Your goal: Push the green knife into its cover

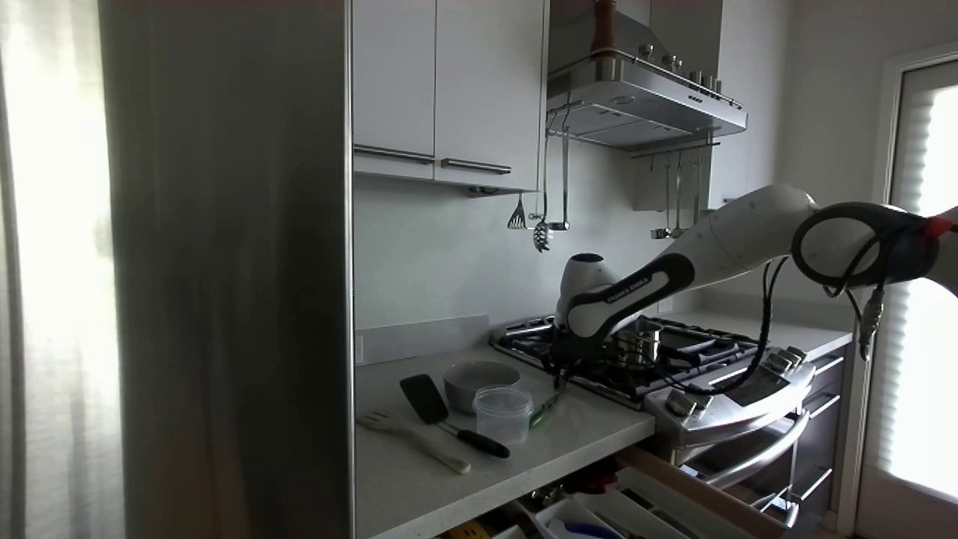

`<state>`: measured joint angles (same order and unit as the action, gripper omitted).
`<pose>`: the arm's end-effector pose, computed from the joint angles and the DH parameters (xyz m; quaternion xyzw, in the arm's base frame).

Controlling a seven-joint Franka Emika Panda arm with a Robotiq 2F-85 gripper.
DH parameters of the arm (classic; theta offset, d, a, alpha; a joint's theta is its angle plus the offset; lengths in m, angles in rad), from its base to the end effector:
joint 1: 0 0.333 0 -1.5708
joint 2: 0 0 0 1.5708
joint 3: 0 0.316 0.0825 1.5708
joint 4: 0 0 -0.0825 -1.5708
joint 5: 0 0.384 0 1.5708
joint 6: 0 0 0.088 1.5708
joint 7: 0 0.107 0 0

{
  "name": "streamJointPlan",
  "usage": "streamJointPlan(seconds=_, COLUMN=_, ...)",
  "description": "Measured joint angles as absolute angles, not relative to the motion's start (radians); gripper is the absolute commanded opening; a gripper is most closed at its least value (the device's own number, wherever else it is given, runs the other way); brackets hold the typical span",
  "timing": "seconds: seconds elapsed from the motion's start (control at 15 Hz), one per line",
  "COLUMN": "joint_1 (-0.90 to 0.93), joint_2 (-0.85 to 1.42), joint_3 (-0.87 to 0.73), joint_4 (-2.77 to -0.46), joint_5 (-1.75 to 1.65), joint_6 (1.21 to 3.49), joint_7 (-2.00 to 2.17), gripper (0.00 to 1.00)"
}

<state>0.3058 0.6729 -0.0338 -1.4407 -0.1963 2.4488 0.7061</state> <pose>0.7221 0.2069 0.3291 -0.9721 0.1434 -0.1858 0.0037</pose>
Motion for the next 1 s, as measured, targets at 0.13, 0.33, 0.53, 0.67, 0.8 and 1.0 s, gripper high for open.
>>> streamJointPlan(seconds=0.13, joint_1=0.306, joint_2=0.672, joint_3=-0.035, joint_4=-1.438, joint_5=-0.196, joint_6=2.438, joint_7=0.695, gripper=0.00)
streamJointPlan(seconds=0.33, joint_1=0.306, joint_2=0.672, joint_3=-0.035, joint_4=-1.437, joint_5=-0.196, joint_6=2.434, joint_7=0.685, gripper=0.16)
streamJointPlan(seconds=0.53, joint_1=0.306, joint_2=0.672, joint_3=-0.035, joint_4=-1.436, joint_5=-0.196, joint_6=2.431, joint_7=0.685, gripper=0.40)
streamJointPlan(seconds=0.67, joint_1=0.309, joint_2=0.672, joint_3=-0.032, joint_4=-1.434, joint_5=-0.188, joint_6=2.430, joint_7=0.685, gripper=0.55)
streamJointPlan(seconds=0.8, joint_1=0.313, joint_2=0.672, joint_3=-0.030, joint_4=-1.433, joint_5=-0.175, joint_6=2.425, joint_7=0.685, gripper=0.70)
streamJointPlan(seconds=1.0, joint_1=0.320, joint_2=0.672, joint_3=-0.028, joint_4=-1.429, joint_5=-0.166, joint_6=2.399, joint_7=0.688, gripper=0.93)
